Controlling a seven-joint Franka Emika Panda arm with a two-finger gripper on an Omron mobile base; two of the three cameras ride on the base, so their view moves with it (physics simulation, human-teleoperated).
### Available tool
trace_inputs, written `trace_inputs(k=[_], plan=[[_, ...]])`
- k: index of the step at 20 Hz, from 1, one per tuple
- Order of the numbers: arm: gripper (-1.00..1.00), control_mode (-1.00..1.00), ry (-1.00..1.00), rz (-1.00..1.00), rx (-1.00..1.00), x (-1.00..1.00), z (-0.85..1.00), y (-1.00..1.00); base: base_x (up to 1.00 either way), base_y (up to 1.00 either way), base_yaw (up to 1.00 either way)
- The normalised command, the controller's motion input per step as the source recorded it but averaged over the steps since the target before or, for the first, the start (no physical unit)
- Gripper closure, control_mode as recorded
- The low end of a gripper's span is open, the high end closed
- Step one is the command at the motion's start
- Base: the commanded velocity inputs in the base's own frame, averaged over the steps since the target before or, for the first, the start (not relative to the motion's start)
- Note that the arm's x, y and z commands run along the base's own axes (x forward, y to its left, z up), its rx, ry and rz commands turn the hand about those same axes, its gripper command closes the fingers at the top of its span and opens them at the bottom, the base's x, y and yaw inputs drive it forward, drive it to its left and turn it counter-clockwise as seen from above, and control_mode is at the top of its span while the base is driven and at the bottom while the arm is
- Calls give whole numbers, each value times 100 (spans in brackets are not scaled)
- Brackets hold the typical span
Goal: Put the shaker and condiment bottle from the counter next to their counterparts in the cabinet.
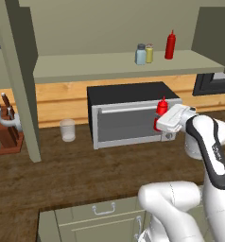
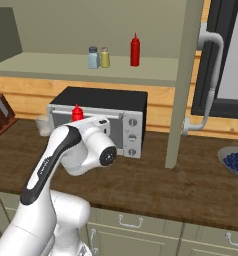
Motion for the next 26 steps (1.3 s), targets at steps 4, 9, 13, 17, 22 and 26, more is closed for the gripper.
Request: trace_inputs(k=[4,9,13,17,22,26], plan=[[100,-100,0,-1,0,-4,37,-17,0,0,0],[100,-100,0,-2,0,-6,32,-19,0,0,0],[100,-100,0,-4,0,-10,28,-22,0,0,0],[100,-100,0,-6,0,-7,26,-19,0,0,0],[100,-100,0,-13,0,-1,22,-6,0,0,0],[100,-100,0,-18,0,0,20,-2,0,0,0]])
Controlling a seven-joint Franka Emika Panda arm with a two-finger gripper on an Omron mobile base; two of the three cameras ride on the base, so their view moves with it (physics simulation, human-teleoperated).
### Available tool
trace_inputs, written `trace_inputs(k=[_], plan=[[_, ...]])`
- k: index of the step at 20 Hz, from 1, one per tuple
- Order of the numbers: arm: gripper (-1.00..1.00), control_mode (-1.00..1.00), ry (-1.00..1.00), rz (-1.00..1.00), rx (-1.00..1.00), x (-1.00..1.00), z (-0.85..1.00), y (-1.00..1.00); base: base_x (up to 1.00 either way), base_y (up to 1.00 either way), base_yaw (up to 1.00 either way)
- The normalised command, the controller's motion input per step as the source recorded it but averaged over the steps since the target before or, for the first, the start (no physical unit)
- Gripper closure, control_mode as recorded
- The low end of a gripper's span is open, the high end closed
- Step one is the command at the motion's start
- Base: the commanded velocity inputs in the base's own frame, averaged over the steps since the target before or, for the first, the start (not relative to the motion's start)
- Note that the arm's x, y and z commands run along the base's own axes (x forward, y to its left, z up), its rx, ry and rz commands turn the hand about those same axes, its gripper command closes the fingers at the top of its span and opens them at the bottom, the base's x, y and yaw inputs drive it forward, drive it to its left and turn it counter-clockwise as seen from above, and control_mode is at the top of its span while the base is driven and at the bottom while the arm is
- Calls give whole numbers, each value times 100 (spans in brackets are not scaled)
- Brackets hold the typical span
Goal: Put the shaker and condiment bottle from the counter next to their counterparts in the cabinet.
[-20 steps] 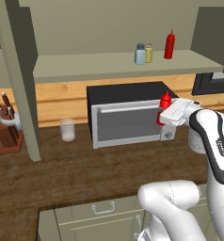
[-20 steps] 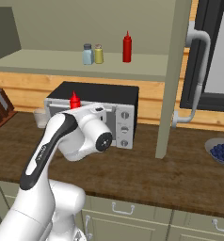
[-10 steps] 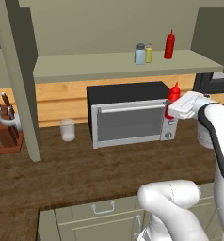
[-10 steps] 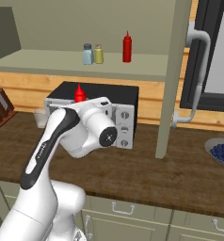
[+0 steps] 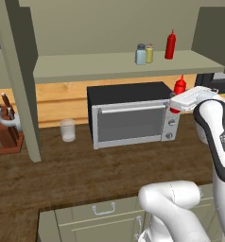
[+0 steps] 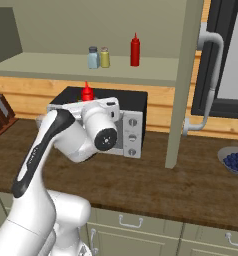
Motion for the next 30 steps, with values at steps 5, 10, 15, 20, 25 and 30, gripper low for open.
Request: trace_inputs(k=[5,10,15,20,25,30], plan=[[100,-100,0,-18,0,0,22,-8,0,0,0],[100,-100,-1,-16,0,0,24,-17,0,0,0],[100,-100,0,-15,0,0,27,-18,0,0,0],[100,-100,0,-14,0,-1,33,-15,0,0,0],[100,-100,0,-14,0,0,34,0,0,0,0],[100,-100,0,-14,0,0,33,0,0,0,0]])
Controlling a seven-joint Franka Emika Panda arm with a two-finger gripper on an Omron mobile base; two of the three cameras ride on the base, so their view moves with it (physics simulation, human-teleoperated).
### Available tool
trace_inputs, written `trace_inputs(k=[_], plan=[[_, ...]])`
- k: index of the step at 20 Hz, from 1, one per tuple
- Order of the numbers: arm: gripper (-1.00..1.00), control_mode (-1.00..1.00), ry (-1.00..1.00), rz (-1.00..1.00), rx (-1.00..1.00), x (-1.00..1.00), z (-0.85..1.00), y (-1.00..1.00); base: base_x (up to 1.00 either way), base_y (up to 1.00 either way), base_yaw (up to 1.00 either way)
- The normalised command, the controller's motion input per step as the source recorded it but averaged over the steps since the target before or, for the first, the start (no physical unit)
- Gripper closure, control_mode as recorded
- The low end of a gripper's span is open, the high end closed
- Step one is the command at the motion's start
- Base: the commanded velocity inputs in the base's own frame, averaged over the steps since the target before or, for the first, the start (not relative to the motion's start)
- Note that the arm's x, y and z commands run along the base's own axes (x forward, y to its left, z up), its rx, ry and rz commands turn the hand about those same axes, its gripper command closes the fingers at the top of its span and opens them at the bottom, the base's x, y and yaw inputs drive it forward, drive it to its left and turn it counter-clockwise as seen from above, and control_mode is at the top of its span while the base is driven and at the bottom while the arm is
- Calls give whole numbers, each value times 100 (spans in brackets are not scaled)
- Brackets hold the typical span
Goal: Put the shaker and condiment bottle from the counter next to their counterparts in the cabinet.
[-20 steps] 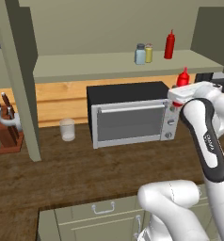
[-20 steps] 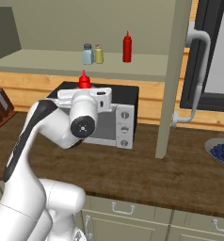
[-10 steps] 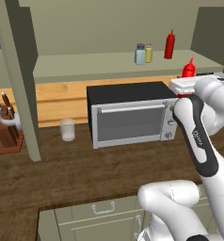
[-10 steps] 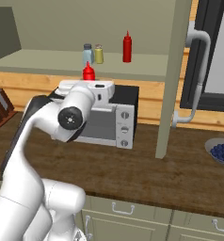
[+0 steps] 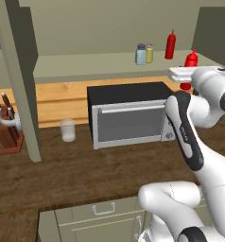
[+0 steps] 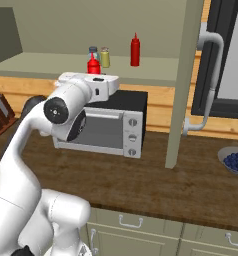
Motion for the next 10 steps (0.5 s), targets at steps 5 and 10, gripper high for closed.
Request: trace_inputs(k=[5,10], plan=[[100,-100,0,-14,0,0,34,0,0,0,0],[100,-100,0,-14,0,0,32,0,0,0,0]])
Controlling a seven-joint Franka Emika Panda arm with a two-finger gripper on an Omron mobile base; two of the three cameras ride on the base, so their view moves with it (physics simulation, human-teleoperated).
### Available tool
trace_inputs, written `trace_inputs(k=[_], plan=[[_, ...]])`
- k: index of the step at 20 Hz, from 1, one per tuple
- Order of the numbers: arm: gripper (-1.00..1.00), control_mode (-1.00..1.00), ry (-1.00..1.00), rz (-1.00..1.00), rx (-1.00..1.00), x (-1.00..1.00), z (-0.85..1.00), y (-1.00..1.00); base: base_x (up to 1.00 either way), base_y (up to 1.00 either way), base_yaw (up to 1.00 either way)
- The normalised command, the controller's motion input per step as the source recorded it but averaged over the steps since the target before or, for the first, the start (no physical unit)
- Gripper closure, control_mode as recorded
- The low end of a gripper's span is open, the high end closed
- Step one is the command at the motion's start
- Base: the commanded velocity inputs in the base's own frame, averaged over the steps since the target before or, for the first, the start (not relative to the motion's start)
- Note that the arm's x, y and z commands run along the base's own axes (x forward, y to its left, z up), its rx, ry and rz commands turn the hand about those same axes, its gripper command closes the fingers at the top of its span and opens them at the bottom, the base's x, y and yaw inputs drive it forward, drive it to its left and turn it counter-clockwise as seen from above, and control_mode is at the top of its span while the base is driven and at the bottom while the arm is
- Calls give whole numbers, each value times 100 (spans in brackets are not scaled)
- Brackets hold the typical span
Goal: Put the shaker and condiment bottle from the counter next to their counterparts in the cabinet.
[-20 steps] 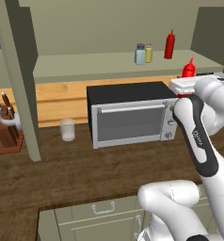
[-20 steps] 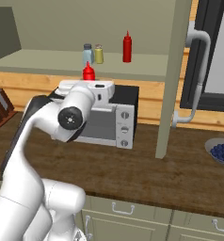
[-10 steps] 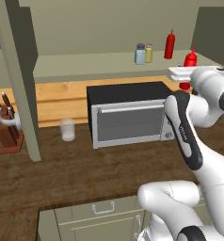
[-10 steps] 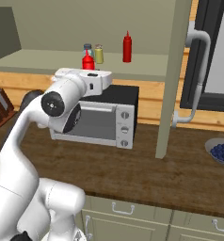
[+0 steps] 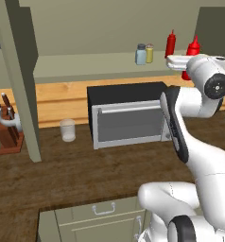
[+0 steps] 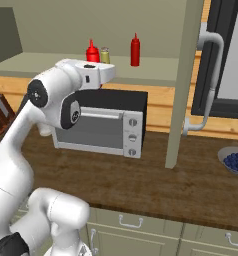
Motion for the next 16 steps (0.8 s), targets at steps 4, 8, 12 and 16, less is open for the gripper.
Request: trace_inputs(k=[4,8,12,16], plan=[[100,-100,0,-14,0,0,25,0,0,0,0],[100,-100,0,-14,0,0,21,0,0,0,0],[100,-100,1,-14,0,0,8,-1,0,0,0],[100,-100,5,-12,0,0,0,-6,0,0,0]])
